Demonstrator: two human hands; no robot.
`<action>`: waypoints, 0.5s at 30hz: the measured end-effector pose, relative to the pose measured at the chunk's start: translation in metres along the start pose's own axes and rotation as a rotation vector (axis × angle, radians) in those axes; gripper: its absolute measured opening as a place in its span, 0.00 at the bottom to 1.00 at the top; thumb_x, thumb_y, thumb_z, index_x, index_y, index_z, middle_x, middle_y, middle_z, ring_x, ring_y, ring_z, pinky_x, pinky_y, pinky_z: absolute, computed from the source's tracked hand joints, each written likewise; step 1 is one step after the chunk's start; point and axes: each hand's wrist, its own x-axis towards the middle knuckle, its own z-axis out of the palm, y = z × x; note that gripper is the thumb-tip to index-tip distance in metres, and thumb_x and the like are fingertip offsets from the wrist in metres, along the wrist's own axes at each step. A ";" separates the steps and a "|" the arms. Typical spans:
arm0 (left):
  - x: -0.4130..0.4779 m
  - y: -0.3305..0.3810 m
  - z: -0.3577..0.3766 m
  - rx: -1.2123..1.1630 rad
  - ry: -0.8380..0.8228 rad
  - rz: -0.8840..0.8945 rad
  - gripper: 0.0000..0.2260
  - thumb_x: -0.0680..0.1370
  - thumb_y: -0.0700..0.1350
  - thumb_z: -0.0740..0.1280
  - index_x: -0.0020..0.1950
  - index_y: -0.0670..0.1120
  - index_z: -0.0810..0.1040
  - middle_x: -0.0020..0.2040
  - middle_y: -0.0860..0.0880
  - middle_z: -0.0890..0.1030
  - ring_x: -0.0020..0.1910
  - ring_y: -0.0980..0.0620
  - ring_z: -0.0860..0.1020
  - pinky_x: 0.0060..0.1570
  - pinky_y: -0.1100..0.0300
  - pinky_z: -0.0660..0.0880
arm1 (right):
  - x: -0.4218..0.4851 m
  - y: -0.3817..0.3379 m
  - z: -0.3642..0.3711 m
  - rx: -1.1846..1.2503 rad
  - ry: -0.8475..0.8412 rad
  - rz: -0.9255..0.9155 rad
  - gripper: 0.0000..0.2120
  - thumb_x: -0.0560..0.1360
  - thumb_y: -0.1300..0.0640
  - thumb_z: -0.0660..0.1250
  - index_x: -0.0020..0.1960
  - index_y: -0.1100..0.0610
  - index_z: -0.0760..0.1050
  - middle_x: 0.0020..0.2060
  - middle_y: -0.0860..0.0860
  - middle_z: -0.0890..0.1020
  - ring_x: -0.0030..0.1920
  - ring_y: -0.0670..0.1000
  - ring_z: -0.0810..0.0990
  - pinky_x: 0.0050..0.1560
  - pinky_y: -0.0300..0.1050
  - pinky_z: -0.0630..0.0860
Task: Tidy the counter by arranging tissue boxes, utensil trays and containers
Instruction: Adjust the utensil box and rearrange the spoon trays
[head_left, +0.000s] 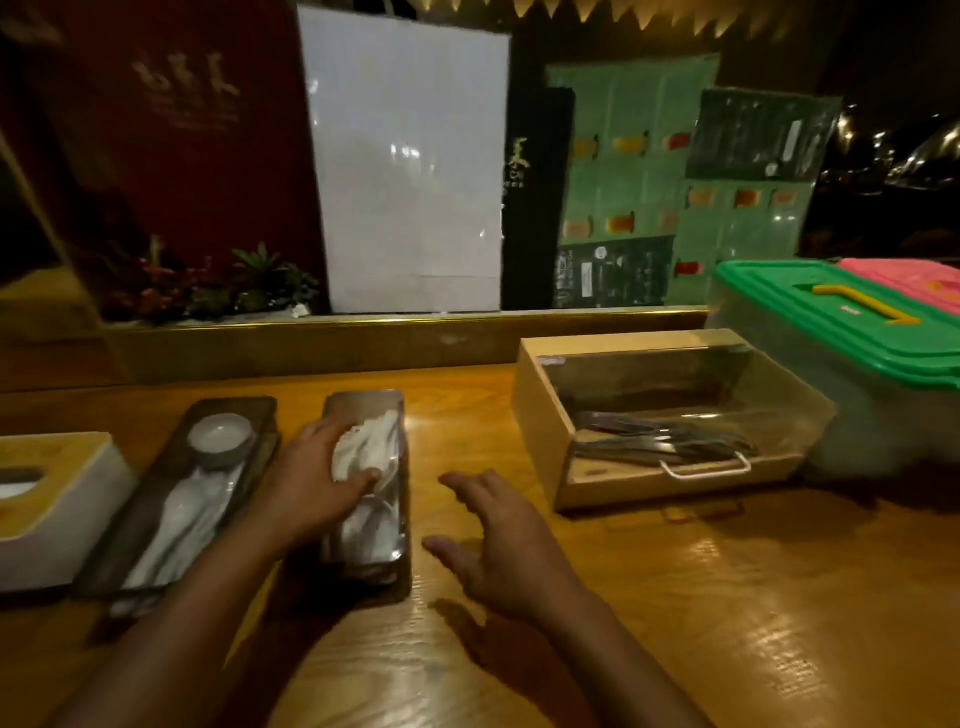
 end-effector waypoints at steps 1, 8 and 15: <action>-0.001 -0.007 0.000 0.011 -0.002 -0.008 0.33 0.71 0.53 0.78 0.73 0.45 0.73 0.69 0.42 0.75 0.66 0.40 0.75 0.62 0.49 0.73 | 0.001 -0.009 0.012 -0.018 -0.047 0.000 0.36 0.73 0.30 0.64 0.77 0.40 0.59 0.65 0.46 0.71 0.62 0.49 0.73 0.57 0.50 0.77; -0.006 -0.018 0.015 -0.240 -0.022 -0.168 0.24 0.75 0.44 0.74 0.71 0.51 0.74 0.62 0.48 0.82 0.59 0.45 0.80 0.50 0.57 0.72 | 0.003 -0.035 0.058 -0.195 -0.089 0.021 0.34 0.72 0.32 0.58 0.77 0.39 0.60 0.69 0.51 0.71 0.64 0.57 0.73 0.57 0.53 0.75; 0.007 0.004 0.044 -0.472 -0.106 -0.146 0.32 0.73 0.38 0.77 0.74 0.50 0.69 0.57 0.54 0.76 0.54 0.51 0.78 0.49 0.57 0.76 | -0.007 -0.002 0.034 -0.207 0.074 0.185 0.27 0.75 0.41 0.60 0.74 0.41 0.66 0.62 0.46 0.76 0.60 0.51 0.73 0.55 0.48 0.74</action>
